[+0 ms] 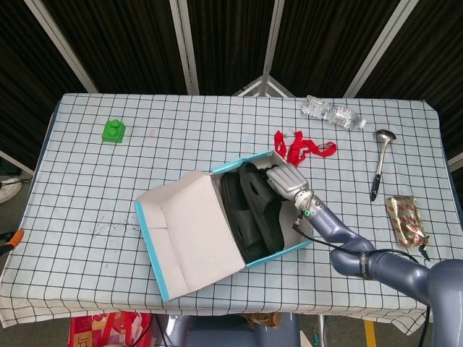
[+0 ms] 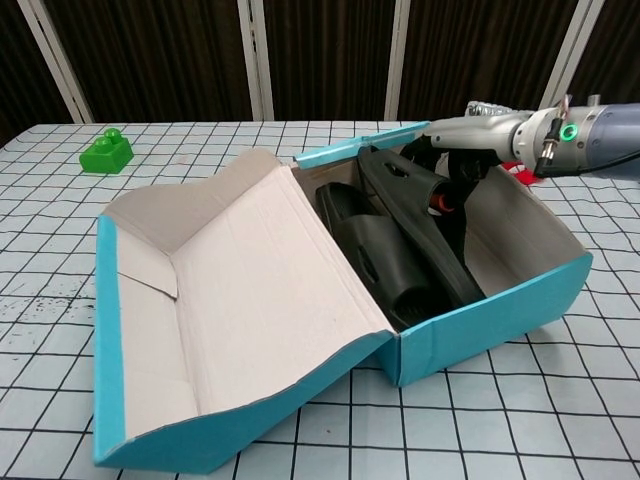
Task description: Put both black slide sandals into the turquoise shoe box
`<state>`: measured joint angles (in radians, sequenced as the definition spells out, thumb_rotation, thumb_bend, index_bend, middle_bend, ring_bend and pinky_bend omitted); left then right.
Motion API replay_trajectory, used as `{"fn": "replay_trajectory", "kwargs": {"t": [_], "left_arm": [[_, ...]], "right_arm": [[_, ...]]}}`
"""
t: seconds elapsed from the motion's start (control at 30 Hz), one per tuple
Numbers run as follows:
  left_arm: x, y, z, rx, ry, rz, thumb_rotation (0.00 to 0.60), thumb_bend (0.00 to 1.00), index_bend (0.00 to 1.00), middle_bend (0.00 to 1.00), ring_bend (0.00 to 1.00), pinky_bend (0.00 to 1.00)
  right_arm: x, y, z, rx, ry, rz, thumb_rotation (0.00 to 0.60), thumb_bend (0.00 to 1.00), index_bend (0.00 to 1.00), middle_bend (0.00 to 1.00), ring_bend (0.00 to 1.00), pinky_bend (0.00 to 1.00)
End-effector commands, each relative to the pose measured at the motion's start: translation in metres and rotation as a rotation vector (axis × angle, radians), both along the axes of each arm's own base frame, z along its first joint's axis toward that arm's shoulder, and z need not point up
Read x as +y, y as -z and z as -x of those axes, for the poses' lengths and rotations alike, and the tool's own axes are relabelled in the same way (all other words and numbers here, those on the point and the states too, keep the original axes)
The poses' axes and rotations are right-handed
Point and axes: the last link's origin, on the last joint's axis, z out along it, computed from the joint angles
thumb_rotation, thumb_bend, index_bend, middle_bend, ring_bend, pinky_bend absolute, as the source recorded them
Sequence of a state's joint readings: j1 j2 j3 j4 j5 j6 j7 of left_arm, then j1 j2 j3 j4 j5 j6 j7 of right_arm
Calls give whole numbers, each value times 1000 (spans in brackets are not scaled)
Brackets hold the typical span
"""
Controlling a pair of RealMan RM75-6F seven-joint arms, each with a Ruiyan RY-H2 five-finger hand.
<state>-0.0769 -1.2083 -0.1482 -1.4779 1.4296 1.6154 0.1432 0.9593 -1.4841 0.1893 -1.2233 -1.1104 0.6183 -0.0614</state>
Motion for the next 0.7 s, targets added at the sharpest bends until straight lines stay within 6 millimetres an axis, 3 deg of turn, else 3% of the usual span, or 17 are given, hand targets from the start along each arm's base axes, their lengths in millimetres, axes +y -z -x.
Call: {"fn": "replay_trajectory", "kwargs": {"t": [0.03,0.3,0.7], "left_arm": [[0,0,0,0,0,2,600,265,71,0,0,10],[-1,-1,0,-6,2,4,600,265,71,0,0,10],[-1,-1,0,-11,5,9,600,265,71,0,0,10]], "right_arm": [[0,-5,-3,12,14,1,600,449,239,207,207,346],[2,-14,-5,75,54,-31,600,399,154,129,113,228],[6,-35,-18,156,76,-42,600,395,145,108,99,213]]}}
